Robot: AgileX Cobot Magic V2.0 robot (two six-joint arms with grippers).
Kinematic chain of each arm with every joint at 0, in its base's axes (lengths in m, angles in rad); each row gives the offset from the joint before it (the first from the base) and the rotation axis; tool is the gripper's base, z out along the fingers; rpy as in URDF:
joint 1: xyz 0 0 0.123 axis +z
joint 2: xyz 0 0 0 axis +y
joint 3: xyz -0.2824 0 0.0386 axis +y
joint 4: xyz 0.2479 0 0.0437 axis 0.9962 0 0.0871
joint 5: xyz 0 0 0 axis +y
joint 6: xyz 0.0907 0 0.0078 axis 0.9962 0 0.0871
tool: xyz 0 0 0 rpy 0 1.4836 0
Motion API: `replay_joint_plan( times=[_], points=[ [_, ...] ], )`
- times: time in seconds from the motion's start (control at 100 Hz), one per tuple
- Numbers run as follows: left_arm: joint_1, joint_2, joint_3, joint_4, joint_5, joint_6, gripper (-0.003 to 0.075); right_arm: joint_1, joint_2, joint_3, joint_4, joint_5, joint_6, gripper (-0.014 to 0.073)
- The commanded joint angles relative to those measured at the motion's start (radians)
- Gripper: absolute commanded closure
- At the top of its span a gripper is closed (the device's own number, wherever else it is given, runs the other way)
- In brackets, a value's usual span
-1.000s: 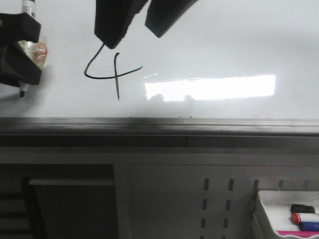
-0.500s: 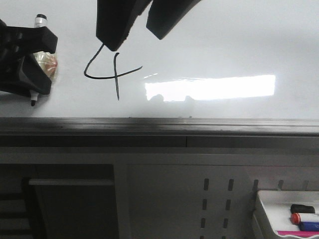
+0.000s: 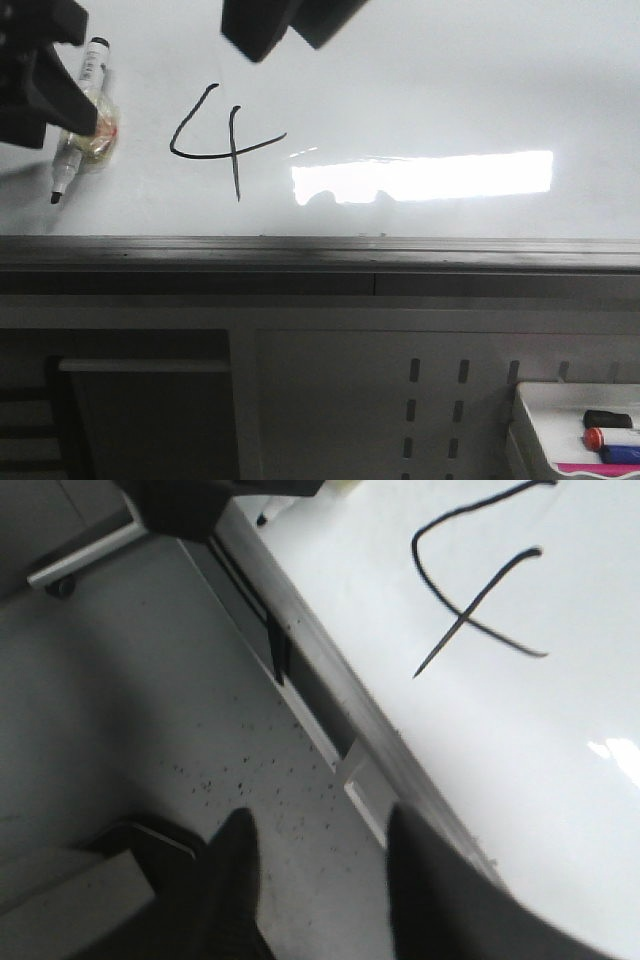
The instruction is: Write number 4 on whiteboard
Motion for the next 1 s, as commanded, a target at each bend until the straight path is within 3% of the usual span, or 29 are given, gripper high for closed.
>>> replay_joint_plan(
  times=[0.0, 0.03, 0.16, 0.54, 0.78, 0.99],
  points=[
    [0.003, -0.094, -0.017, 0.029, -0.063, 0.0, 0.0465, -0.005, -0.092, 0.012, -0.034, -0.135, 0.007, 0.0621],
    [0.003, -0.12, -0.01, 0.033, -0.063, 0.0, 0.0502, -0.005, -0.113, 0.025, -0.034, -0.153, 0.009, 0.0663],
    [0.003, -0.262, 0.07, 0.05, -0.109, 0.002, 0.0741, -0.005, -0.21, 0.127, -0.034, -0.243, 0.009, 0.0657],
    [0.001, -0.829, 0.405, 0.14, -0.167, 0.0, 0.074, -0.005, -0.715, 0.695, -0.034, -0.74, 0.017, 0.0657],
    [0.001, -1.109, 0.53, 0.185, -0.167, 0.0, 0.0741, -0.005, -0.994, 0.96, -0.03, -0.772, 0.017, 0.0657],
    [0.001, -1.184, 0.553, 0.167, -0.171, 0.0, 0.0741, -0.005, -1.117, 1.057, -0.03, -0.772, 0.017, 0.0658]
  ],
)
